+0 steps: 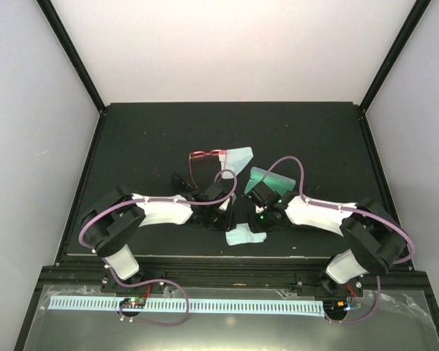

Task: Organize the sunglasses
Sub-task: Fold the glasses cleaning cloth at the center of the board.

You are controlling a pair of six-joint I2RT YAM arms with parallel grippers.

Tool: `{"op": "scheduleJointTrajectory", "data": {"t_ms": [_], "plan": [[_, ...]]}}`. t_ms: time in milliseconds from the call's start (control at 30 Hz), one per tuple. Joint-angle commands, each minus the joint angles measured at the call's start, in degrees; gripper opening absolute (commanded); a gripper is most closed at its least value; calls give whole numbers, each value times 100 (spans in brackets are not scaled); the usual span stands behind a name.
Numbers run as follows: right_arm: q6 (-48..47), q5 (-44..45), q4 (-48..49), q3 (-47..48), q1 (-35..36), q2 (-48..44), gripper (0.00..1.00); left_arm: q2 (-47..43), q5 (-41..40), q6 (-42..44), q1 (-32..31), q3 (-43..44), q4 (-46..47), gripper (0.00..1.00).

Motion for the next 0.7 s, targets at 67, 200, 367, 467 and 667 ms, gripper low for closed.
{"op": "scheduleJointTrajectory", "data": {"t_ms": [67, 200, 367, 467, 667], "plan": [[118, 1544, -384, -17, -10, 183, 18, 60, -955, -173, 26, 22, -678, 7], [204, 2214, -509, -53, -4, 33, 19, -131, -894, -55, 27, 63, -766, 7], [266, 2666, -494, -264, 82, -513, 24, -462, -675, 6, 27, 73, -825, 9], [284, 2609, -603, -263, 91, -755, 27, -708, -432, -6, 27, 19, -685, 12], [90, 1622, -573, -271, 106, -884, 36, -998, -151, -244, 19, -144, -556, 16]]}}
